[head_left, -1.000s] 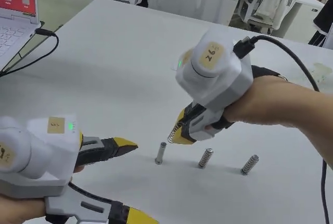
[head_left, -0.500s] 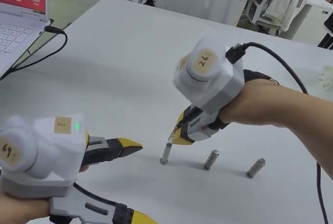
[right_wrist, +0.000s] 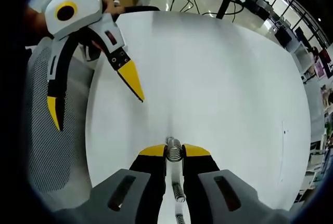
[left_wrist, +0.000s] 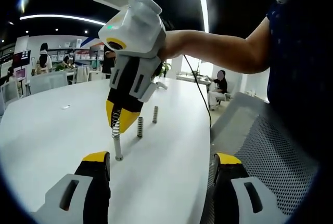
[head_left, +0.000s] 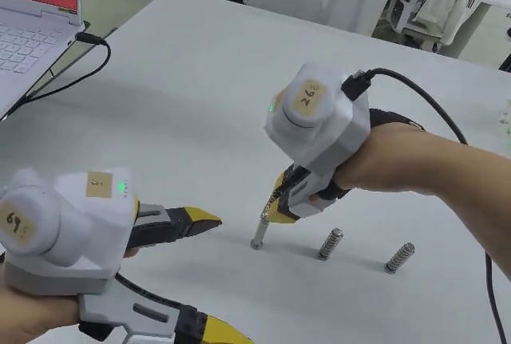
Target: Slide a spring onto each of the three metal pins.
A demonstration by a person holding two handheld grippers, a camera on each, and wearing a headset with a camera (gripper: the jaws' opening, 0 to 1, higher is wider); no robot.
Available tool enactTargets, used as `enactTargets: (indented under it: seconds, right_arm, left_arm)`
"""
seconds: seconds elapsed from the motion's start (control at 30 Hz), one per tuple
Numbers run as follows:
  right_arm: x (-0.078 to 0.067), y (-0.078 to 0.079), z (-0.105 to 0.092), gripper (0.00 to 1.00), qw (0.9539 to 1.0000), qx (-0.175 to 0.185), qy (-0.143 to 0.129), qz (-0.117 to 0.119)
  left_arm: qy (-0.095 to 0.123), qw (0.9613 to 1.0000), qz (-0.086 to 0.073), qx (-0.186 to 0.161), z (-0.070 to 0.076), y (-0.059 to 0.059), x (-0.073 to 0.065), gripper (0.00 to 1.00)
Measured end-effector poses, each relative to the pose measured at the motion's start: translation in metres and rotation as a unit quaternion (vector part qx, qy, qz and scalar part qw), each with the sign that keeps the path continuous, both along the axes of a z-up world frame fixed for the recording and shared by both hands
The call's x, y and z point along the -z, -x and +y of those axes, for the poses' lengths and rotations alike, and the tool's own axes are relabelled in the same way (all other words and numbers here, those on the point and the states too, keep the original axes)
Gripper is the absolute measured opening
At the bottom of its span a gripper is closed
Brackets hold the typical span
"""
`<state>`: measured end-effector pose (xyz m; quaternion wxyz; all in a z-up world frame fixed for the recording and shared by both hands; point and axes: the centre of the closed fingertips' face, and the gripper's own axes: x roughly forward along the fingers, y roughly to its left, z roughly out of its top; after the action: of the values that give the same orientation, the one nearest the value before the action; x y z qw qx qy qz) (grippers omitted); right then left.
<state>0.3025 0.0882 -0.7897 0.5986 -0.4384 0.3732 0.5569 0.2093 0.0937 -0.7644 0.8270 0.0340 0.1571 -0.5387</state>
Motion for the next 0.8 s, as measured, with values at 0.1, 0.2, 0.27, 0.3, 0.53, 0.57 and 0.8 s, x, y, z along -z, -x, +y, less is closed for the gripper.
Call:
enactTargets:
  seconds: [0.1,0.2,0.27,0.3,0.53,0.57,0.8]
  right_arm:
    - [0.002,0.000,0.000,0.09,1.0000,-0.001,0.003,0.001]
    - [0.006,-0.001,0.001,0.09,1.0000,-0.001,0.006,0.004]
    - [0.009,-0.001,0.001,0.09,0.9999,-0.002,0.009,0.004]
    - [0.011,-0.001,0.001,0.09,0.9999,-0.002,0.010,0.005]
    - [0.023,-0.001,0.001,0.09,0.9998,-0.001,0.017,0.011]
    - [0.024,0.000,0.001,0.09,0.9998,0.000,0.018,0.012]
    - [0.035,0.000,0.001,0.09,0.9996,0.001,0.024,0.014]
  left_arm:
    - [0.000,1.0000,0.001,-0.001,0.001,0.000,0.000,0.78]
    - [-0.001,1.0000,0.002,-0.002,0.003,0.000,0.001,0.78]
    - [-0.001,1.0000,0.003,-0.002,0.004,0.000,0.002,0.77]
    - [-0.001,1.0000,0.003,-0.002,0.004,0.000,0.002,0.77]
    - [0.000,1.0000,0.003,-0.003,0.005,-0.003,0.001,0.77]
    - [0.000,1.0000,0.004,-0.003,0.005,-0.003,0.001,0.77]
    - [-0.001,1.0000,0.005,-0.002,0.004,-0.004,0.002,0.77]
